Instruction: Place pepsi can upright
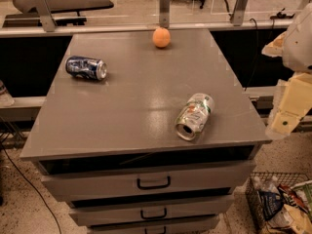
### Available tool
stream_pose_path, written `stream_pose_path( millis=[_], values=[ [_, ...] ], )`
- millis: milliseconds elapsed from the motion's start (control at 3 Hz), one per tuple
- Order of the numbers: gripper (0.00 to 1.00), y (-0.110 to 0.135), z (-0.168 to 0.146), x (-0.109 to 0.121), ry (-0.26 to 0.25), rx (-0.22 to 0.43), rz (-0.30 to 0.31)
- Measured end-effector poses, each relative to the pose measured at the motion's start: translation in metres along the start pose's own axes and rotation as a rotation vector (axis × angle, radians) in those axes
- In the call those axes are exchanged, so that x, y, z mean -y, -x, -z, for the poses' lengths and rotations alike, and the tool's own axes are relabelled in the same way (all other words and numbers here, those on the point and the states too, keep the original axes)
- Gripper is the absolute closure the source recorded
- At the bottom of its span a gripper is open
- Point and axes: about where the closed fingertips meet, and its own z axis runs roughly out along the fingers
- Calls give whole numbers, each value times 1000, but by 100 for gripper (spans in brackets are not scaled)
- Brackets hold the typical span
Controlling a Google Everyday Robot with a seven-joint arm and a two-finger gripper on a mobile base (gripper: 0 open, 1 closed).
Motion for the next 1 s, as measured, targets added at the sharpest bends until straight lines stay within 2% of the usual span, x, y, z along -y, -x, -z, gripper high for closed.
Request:
stream_pose_path(
  millis=[333, 667, 1000],
  values=[
    [0, 1, 0, 0, -2, 1, 0],
    [0, 40, -15, 16, -21, 38, 11],
    [0, 111, -32, 44, -44, 114, 38]
  ],
)
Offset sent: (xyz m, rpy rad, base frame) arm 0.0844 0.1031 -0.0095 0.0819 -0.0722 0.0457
